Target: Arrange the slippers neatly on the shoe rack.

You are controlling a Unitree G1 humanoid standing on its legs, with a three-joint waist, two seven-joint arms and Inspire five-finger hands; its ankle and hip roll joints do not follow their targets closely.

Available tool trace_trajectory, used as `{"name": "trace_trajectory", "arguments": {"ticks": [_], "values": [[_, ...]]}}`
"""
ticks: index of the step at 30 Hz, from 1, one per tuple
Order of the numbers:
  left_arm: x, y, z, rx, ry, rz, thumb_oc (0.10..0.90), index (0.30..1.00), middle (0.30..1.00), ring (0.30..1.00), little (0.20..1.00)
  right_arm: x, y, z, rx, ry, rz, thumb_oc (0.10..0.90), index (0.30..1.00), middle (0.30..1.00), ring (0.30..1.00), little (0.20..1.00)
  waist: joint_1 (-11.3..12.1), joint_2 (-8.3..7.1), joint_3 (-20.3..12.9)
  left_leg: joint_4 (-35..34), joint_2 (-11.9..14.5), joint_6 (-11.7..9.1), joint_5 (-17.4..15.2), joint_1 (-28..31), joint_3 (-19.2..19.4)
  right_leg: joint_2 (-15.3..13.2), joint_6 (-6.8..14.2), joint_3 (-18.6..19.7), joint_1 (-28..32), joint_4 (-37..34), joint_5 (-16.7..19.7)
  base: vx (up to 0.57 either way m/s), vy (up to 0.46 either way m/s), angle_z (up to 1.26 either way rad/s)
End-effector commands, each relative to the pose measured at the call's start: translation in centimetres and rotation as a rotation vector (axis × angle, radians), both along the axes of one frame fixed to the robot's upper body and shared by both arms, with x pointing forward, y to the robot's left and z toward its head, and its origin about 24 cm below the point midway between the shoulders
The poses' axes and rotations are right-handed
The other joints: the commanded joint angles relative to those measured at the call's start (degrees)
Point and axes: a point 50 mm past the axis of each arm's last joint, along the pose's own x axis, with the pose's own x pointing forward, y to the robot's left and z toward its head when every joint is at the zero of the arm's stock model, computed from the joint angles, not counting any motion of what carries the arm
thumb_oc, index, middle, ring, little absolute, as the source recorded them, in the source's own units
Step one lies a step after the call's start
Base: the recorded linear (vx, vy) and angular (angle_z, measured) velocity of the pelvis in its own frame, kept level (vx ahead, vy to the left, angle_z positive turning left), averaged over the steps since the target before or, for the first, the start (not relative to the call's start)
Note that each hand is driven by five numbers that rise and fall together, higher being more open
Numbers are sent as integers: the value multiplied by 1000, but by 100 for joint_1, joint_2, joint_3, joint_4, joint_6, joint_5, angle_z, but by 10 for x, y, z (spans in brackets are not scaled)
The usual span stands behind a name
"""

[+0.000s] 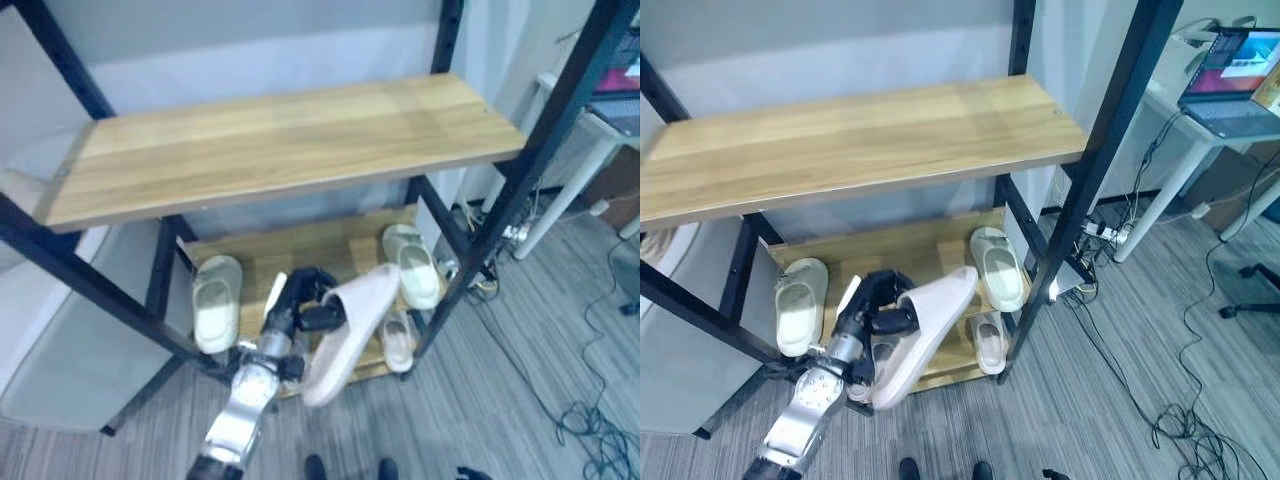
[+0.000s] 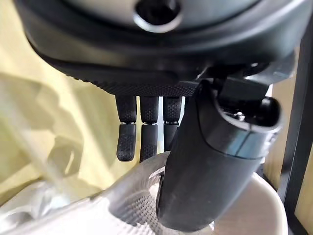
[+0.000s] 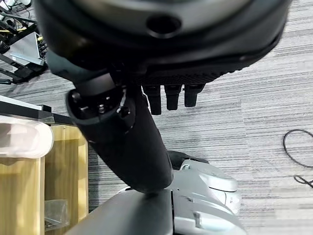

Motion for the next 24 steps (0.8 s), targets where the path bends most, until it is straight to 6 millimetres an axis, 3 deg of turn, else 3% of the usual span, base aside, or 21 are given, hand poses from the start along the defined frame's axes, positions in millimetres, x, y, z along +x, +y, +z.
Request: {"name": "trace_trajectory", "arguments": {"ticks": [1, 6, 10, 12, 16, 17, 18, 20, 24], "values": [[7, -15, 35, -138, -174, -72, 400, 300, 300, 300, 300, -2, 8, -3, 52, 7, -6, 800, 900, 900, 900, 900, 128, -143, -284, -23, 103, -303, -189, 277, 90, -95, 297, 106, -199, -7, 505, 15, -16, 10], [-11, -15, -1, -119, -14, -106, 400, 300, 300, 300, 300, -1, 3, -2, 43, 9, -4, 800, 900, 900, 900, 900, 147, -101, -250, -23, 141, -316, -180, 322, 85, -67, 295, 80, -174, -7, 462, 3, -3, 2], [-15, -16, -9, -111, 24, -116, 400, 300, 300, 300, 300, -2, 2, -2, 41, 9, -7, 800, 900, 900, 900, 900, 134, -95, -218, -23, 157, -325, -180, 319, 91, -65, 294, 47, -170, -7, 443, -8, -1, 0], [-13, -18, -20, -57, 62, -135, 400, 300, 300, 300, 300, 8, 0, 1, 33, -22, 3, 800, 900, 900, 900, 900, 93, -122, 92, 30, 223, -361, -99, 198, 110, -89, 264, -98, -222, 68, 430, -154, -17, 7], [3, -13, -12, 18, 13, -125, 400, 300, 300, 300, 300, 40, -3, 11, 10, -137, -1, 800, 900, 900, 900, 900, 26, -214, 787, 847, 416, -394, -215, -514, 27, -213, 130, -204, -1004, 990, 192, -268, -39, 20], [12, -9, -4, 48, -24, -104, 400, 300, 300, 300, 300, 54, -6, 17, -9, -197, -13, 800, 900, 900, 900, 900, -6, -260, 1032, 1418, 513, -360, -337, -1057, -40, -333, 78, -249, -1452, 1448, 131, -220, -48, 15], [12, -9, -4, 49, -25, -104, 400, 300, 300, 300, 300, 54, -6, 17, -9, -197, -13, 800, 900, 900, 900, 900, -12, -257, 1017, 1458, 517, -359, -353, -1104, -50, -335, 77, -255, -1487, 1470, 122, -203, -35, 18], [23, 2, 11, 81, -92, -56, 400, 300, 300, 300, 300, 68, -17, 26, -55, -273, -42, 800, 900, 900, 900, 900, -26, -244, 1223, 2190, 651, -234, -448, -1881, -150, -444, 23, -345, -2137, 2110, -49, -135, -25, 21], [35, 5, 31, 109, -179, -35, 400, 300, 300, 300, 300, 86, -26, 40, -103, -372, -63, 800, 900, 900, 900, 900, -76, -192, 1348, 2923, 732, -156, -574, -2680, -240, -529, -24, -354, -2907, 2836, -195, -128, 2, 6]]}}
